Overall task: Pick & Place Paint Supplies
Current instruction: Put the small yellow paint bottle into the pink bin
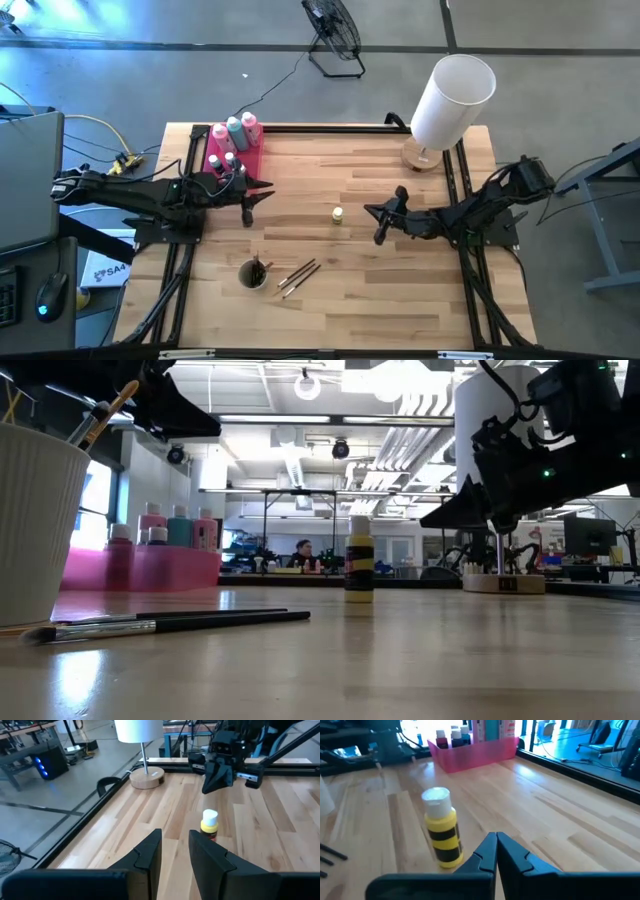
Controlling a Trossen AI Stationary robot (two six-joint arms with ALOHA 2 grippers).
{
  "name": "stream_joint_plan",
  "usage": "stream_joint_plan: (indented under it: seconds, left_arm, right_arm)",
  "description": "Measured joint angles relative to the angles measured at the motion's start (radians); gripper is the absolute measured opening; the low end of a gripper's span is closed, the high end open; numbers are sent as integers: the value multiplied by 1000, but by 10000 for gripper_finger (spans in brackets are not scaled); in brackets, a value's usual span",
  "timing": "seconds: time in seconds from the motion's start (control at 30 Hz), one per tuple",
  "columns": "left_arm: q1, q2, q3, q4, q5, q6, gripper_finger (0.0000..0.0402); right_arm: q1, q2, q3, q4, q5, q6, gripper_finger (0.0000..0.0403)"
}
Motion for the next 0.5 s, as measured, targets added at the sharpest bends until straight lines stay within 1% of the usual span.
stream_joint_plan:
  seconds: [0.2,0.37,0.5]
  left_arm:
    - [0,0,0,-2,1,0,95]
    - [0,0,0,-4,1,1,95]
    - [0,0,0,-4,-2,0,95]
  right_arm:
    - [1,0,0,63,1,-8,2]
    - [-1,-20,0,91,1,-105,2]
    - [-7,-71,0,85,-4,-179,2]
